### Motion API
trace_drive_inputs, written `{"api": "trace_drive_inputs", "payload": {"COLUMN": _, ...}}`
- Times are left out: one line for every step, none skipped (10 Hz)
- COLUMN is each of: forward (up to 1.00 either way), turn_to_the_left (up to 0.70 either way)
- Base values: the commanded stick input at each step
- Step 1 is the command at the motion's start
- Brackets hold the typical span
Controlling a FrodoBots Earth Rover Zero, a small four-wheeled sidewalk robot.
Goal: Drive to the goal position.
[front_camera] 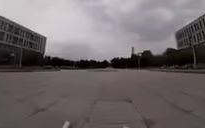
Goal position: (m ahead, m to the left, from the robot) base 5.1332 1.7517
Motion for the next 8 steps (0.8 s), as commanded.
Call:
{"api": "trace_drive_inputs", "payload": {"forward": 0.70, "turn_to_the_left": 0.00}}
{"api": "trace_drive_inputs", "payload": {"forward": 0.70, "turn_to_the_left": 0.00}}
{"api": "trace_drive_inputs", "payload": {"forward": 0.70, "turn_to_the_left": 0.00}}
{"api": "trace_drive_inputs", "payload": {"forward": 0.70, "turn_to_the_left": 0.00}}
{"api": "trace_drive_inputs", "payload": {"forward": 0.70, "turn_to_the_left": 0.00}}
{"api": "trace_drive_inputs", "payload": {"forward": 0.70, "turn_to_the_left": 0.00}}
{"api": "trace_drive_inputs", "payload": {"forward": 0.70, "turn_to_the_left": 0.00}}
{"api": "trace_drive_inputs", "payload": {"forward": 0.70, "turn_to_the_left": 0.00}}
